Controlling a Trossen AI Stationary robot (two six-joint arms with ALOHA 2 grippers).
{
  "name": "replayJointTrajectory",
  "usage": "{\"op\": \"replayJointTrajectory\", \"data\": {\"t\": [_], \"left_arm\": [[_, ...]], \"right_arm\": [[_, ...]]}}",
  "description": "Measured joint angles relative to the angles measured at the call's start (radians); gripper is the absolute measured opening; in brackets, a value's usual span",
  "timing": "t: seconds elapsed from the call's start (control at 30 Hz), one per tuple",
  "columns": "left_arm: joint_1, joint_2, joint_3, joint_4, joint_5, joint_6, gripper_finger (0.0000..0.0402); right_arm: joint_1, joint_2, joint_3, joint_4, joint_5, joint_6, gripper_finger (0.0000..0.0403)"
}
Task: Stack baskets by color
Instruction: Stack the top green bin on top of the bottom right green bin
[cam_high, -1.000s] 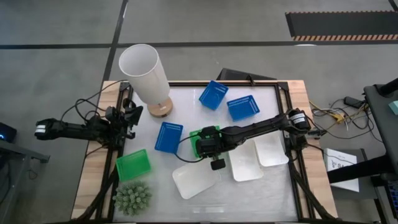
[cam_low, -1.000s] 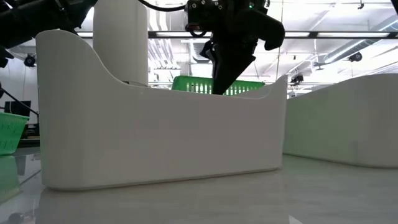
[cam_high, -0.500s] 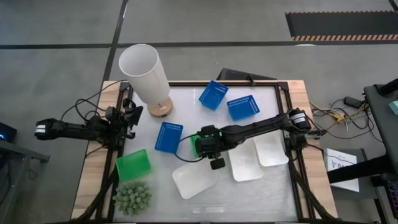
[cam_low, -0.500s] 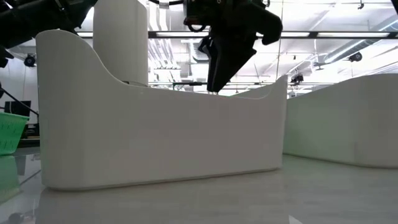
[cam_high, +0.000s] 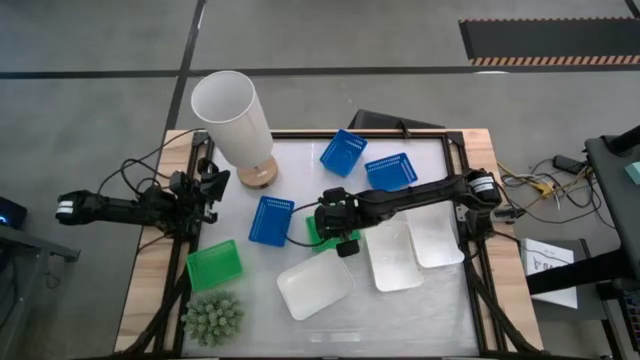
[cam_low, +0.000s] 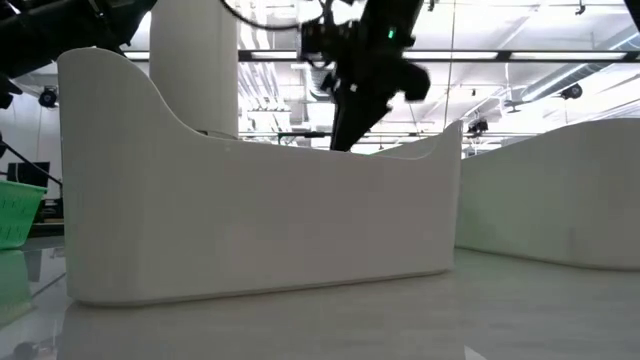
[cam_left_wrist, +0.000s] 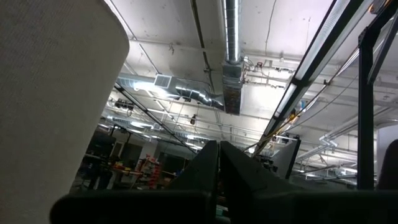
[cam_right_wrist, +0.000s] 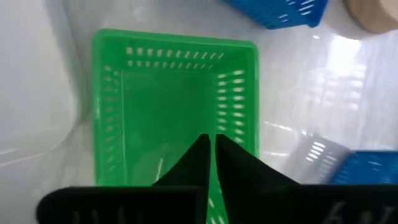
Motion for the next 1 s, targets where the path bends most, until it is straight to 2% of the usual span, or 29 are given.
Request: {"op": "replayJointTrajectory", "data": {"t": [0.27, 0.47, 0.77, 0.9, 1.0], "left_arm": [[0.000, 0.000, 0.000, 0.000, 0.000, 0.000, 0.0000], [0.000, 0.000, 0.000, 0.000, 0.000, 0.000, 0.0000], [0.000, 0.000, 0.000, -0.001, 0.000, 0.000, 0.0000], [0.000, 0.000, 0.000, -0.001, 0.000, 0.000, 0.0000], [0.000, 0.000, 0.000, 0.000, 0.000, 0.000, 0.0000]], "right_arm": [[-0.052, 0.003, -0.107, 0.173, -0.034, -0.028, 0.0009], [-0.079, 0.003, -0.177, 0.286, -0.102, -0.028, 0.0009], [-0.128, 0.003, -0.248, 0.409, -0.100, -0.025, 0.0009], [-0.147, 0.003, -0.249, 0.419, -0.032, -0.045, 0.0009], [-0.157, 0.002, -0.249, 0.418, -0.022, -0.077, 0.0009]]}}
